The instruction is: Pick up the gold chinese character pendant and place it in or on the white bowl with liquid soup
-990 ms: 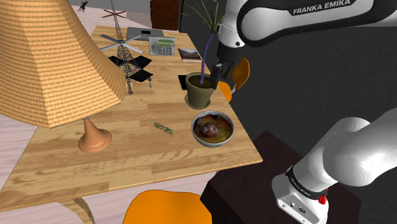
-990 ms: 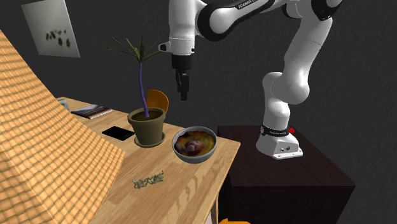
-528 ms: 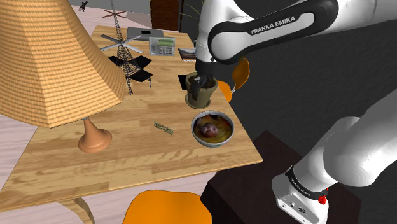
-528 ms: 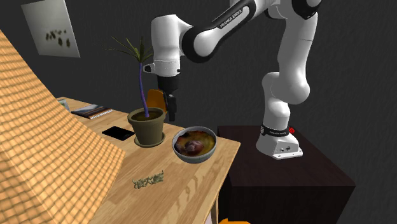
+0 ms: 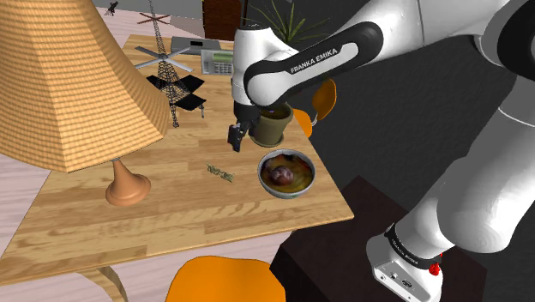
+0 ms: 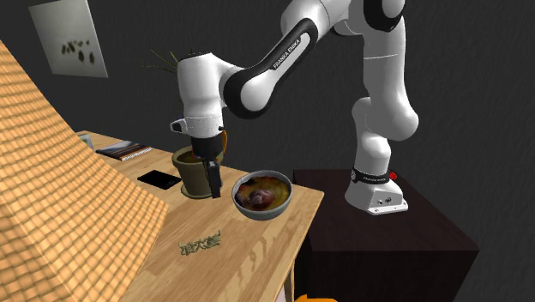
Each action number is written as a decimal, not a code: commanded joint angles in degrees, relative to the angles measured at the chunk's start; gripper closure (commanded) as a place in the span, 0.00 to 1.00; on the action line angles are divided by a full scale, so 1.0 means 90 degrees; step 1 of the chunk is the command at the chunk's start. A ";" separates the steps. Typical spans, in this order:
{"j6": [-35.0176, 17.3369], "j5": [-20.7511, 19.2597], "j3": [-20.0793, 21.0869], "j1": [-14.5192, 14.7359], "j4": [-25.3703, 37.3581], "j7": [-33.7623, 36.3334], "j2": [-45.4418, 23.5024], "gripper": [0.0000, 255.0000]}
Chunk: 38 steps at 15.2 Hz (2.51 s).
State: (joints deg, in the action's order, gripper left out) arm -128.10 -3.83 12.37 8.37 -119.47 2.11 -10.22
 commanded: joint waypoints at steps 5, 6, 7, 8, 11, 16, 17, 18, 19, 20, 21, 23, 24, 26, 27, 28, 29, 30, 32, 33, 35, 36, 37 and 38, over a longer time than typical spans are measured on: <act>-0.0206 -0.0239 0.0076 0.0309 0.1114 0.0193 -0.1488 0.00; -0.0215 -0.0272 0.0082 0.0367 0.1313 0.0215 -0.1723 0.00; -0.0218 -0.0303 0.0087 0.0427 0.1520 0.0234 -0.1958 0.00; -0.0217 -0.0308 0.0086 0.0442 0.1564 0.0237 -0.2007 0.00; -0.0415 -0.0352 0.0058 0.0463 0.1518 0.0265 -0.2161 0.00; -0.0707 -0.0422 0.0011 0.0500 0.1471 0.0309 -0.2411 0.00; -0.0707 -0.0422 0.0011 0.0500 0.1472 0.0309 -0.2411 0.00; -0.0706 -0.0422 0.0011 0.0500 0.1472 0.0309 -0.2411 0.00; -0.0706 -0.0422 0.0011 0.0500 0.1472 0.0309 -0.2411 0.00; -0.0706 -0.0422 0.0011 0.0500 0.1472 0.0309 -0.2411 0.00; -0.0706 -0.0422 0.0011 0.0500 0.1472 0.0309 -0.2411 0.00; -0.0706 -0.0422 0.0011 0.0500 0.1472 0.0309 -0.2411 0.00; -0.0706 -0.0422 0.0011 0.0500 0.1472 0.0309 -0.2411 1.00; -0.0706 -0.0422 0.0011 0.0500 0.1472 0.0309 -0.2411 1.00; -0.0706 -0.0422 0.0011 0.0500 0.1472 0.0309 -0.2411 1.00; -0.0706 -0.0422 0.0011 0.0500 0.1472 0.0309 -0.2411 1.00; -0.0706 -0.0422 0.0011 0.0500 0.1472 0.0309 -0.2411 1.00; -0.0706 -0.0422 0.0011 0.0500 0.1472 0.0309 -0.2411 1.00; -0.0705 -0.0422 0.0011 0.0499 0.1474 0.0308 -0.2412 1.00; -0.0706 -0.0422 0.0011 0.0500 0.1472 0.0309 -0.2411 1.00; -0.0587 -0.0391 0.0034 0.0483 0.1473 0.0292 -0.2290 1.00; -0.0526 -0.0375 0.0045 0.0475 0.1475 0.0283 -0.2231 1.00; -0.0463 -0.0360 0.0055 0.0467 0.1482 0.0275 -0.2174 1.00; -0.0401 -0.0344 0.0066 0.0460 0.1488 0.0266 -0.2117 1.00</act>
State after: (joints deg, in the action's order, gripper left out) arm -132.22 -7.05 12.87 12.56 -106.09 4.56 -29.76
